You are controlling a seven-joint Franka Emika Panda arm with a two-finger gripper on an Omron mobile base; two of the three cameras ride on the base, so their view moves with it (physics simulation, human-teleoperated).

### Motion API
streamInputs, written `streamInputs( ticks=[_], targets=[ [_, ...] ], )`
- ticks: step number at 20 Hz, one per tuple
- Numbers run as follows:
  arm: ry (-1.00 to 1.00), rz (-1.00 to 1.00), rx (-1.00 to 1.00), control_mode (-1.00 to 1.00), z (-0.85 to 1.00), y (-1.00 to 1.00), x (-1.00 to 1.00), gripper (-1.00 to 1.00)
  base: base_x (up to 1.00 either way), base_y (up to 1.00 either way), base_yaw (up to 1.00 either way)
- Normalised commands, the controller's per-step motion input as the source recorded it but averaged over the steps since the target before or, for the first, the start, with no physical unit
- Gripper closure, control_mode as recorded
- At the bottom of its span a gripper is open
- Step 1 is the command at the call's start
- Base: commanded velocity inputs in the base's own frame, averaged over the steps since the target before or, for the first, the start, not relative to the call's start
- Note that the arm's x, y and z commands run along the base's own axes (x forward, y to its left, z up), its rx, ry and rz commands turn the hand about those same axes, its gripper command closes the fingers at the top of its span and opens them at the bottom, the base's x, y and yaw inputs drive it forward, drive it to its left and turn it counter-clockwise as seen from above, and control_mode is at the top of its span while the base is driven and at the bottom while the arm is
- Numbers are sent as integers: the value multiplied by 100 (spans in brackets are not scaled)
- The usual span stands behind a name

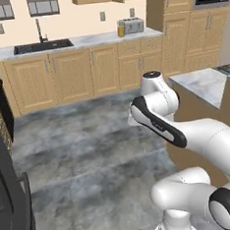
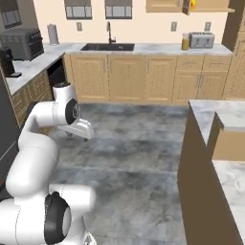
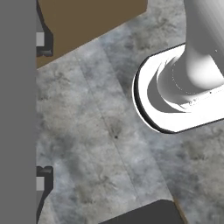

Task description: There is a tray on the dining counter. Grab the cup, mug, and pitcher and place them on the tray. The pitcher may be placed next to the tray if it cannot fit the tray.

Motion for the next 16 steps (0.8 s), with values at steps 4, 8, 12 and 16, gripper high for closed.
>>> streamInputs(
  ticks=[4, 8, 12, 16],
  targets=[
    [0, 0, 0, 100, 0, 0, 0, -100, 100, -14, 1],
    [0, 0, 0, 100, 0, 0, 0, -100, 100, 0, 0],
    [0, 0, 0, 100, 0, 0, 0, -100, 100, 0, 0],
    [0, 0, 0, 100, 0, 0, 0, -100, 100, 0, 0]
  ],
)
